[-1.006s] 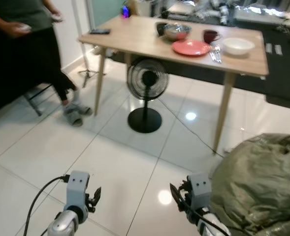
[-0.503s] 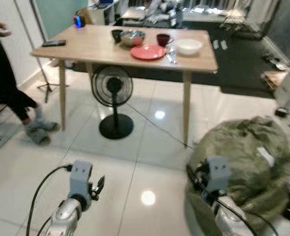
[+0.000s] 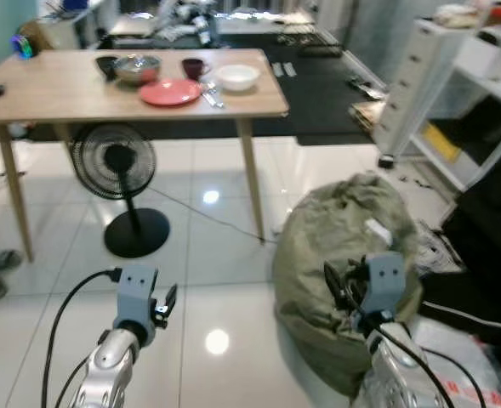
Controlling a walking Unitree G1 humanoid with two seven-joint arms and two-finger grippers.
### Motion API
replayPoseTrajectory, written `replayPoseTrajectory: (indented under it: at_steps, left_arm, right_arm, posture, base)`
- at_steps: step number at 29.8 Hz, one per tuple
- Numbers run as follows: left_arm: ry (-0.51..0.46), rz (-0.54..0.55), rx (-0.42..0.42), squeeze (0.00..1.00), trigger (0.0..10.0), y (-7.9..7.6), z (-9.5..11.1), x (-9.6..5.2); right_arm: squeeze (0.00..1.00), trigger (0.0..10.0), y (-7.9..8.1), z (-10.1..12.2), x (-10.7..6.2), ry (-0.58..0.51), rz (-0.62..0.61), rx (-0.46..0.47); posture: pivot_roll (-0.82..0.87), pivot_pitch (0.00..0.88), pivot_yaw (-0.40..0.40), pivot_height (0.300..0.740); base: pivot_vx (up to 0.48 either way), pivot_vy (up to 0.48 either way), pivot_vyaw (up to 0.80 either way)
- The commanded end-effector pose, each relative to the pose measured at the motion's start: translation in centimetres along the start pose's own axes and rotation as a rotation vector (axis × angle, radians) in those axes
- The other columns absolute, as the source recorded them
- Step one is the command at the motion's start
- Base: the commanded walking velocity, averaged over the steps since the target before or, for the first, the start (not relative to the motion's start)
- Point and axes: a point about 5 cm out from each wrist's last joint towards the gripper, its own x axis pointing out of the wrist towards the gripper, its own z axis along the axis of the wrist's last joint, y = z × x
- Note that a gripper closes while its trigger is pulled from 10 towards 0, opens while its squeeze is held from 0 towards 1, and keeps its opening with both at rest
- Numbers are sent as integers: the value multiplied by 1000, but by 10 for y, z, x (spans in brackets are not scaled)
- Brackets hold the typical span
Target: Setting the table
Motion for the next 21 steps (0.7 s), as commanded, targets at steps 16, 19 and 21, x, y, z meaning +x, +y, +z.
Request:
replayPoseTrajectory:
  at_steps: [16,19,21]
  left_arm:
    - [-94,-6,4,0,10000,-5,25,4]
    - [-96,-7,1,0,10000,-6,26,4]
    - [-95,-8,-1,0,10000,-7,27,4]
  right_arm:
    - [0,10000,8,10,6,-10,39,14]
    - [0,10000,9,10,6,-11,47,18]
    - [0,10000,11,11,6,-13,61,26]
  posture:
    - [-49,0,80,740]
    - [-49,0,79,740]
    - [-49,0,79,740]
  base:
    - [480,0,0]
    - [480,0,0]
    - [480,0,0]
